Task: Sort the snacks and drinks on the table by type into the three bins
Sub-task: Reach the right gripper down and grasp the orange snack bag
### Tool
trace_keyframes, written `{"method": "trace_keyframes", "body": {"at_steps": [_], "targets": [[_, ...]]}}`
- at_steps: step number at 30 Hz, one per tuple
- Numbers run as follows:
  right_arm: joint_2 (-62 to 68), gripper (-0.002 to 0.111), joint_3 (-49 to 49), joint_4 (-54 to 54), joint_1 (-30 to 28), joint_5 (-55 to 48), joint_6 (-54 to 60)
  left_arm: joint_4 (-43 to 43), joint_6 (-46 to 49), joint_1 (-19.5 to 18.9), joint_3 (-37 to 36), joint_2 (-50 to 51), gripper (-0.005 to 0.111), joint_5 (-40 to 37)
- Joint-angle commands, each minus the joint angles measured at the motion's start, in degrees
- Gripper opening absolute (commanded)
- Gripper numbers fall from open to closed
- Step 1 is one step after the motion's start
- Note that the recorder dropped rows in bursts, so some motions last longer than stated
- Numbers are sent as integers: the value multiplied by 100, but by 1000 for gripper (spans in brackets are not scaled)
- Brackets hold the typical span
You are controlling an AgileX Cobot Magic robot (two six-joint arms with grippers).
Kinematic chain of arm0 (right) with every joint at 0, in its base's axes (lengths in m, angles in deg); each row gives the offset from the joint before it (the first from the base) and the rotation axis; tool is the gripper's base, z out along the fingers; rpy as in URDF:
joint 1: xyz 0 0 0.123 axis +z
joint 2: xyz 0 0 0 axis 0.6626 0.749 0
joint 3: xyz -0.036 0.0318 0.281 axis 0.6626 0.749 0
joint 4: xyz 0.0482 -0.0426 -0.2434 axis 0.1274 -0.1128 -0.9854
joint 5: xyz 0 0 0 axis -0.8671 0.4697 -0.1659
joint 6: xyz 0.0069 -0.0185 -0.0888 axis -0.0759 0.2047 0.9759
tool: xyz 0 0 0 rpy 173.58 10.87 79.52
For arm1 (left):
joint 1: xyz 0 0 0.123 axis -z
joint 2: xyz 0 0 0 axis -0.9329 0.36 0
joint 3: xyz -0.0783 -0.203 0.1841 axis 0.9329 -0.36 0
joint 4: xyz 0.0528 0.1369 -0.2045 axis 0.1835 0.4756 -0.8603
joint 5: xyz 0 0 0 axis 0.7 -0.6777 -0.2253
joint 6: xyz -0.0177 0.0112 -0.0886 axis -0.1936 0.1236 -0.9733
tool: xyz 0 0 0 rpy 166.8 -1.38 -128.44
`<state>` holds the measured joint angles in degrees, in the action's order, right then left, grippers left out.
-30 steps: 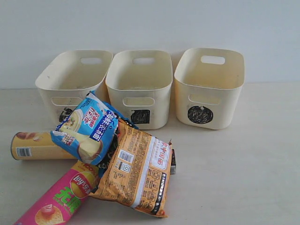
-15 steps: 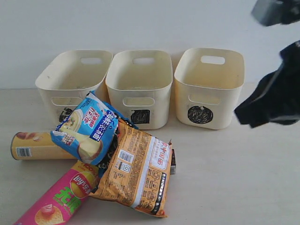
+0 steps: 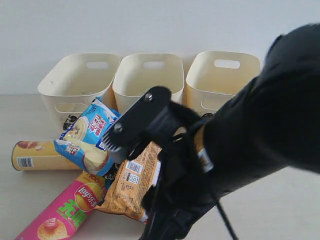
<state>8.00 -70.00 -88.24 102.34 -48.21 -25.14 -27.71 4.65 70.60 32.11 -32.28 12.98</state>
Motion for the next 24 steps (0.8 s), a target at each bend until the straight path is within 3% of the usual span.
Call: {"method": "trace_keyframes", "body": {"at_steps": [1,7,10,15,20,24], "targets": [[597,80,-26,-1369,380,429,-1135,-43,8,0,-20,-16,4,24],[1302,81,-26,-2909,446,734,-3107,-43,8,0,-20,-16,4,24],[1497,83,-26,-3161,446,908,-3430,-43,8,0,-20,-16,4,24],[1709,101,-37,-3198,446,1130,-3888,-43,8,0,-20,-16,4,24],[1962,101,-110,-3312,487,1177,-4215,-43,8,0,-20,-16,4,24],[2357,101,-299,-4144,852,298,-4749,-43,8,0,-20,-16,4,24]]}}
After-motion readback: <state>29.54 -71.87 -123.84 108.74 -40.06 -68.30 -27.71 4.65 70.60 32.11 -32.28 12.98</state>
